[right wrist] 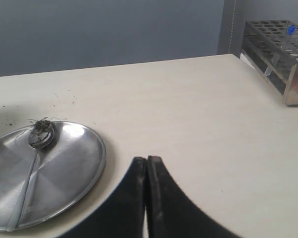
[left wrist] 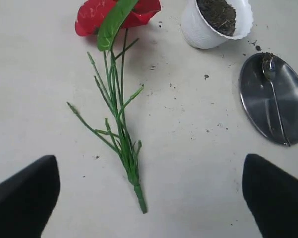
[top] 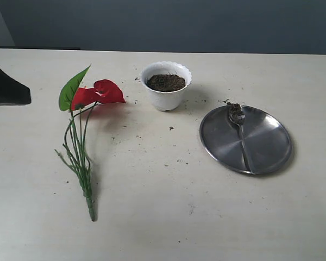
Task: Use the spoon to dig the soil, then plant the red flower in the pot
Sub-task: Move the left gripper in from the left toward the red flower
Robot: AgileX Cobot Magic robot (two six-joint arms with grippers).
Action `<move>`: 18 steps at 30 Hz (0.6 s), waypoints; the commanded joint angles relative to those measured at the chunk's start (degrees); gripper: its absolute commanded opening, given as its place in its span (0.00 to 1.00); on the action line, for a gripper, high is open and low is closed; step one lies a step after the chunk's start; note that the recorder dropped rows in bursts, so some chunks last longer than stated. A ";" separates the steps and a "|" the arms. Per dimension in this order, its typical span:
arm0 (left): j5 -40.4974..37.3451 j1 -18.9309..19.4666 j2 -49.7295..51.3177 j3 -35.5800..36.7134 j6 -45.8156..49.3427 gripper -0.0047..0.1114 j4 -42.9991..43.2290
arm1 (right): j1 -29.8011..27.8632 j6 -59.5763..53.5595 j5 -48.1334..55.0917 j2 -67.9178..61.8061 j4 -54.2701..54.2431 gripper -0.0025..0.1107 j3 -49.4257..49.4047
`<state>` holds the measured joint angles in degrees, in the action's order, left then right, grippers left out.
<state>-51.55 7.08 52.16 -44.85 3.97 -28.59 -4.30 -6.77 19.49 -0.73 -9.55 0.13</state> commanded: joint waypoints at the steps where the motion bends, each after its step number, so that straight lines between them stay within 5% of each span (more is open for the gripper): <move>1: 1.58 -0.39 0.09 0.16 3.06 0.84 -0.13 | -0.24 -0.02 -0.28 0.21 0.06 0.02 -0.13; 11: 7.43 -0.39 0.09 0.16 8.04 0.84 -4.28 | -0.24 -0.02 -0.28 0.21 0.06 0.02 -0.13; 18: 0.96 -0.39 4.07 -6.49 -5.62 0.84 4.19 | -0.24 -0.02 -0.28 0.21 0.06 0.02 -0.13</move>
<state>-48.50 7.08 55.06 -49.18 0.00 -25.44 -4.30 -6.66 19.49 -0.73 -9.55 0.13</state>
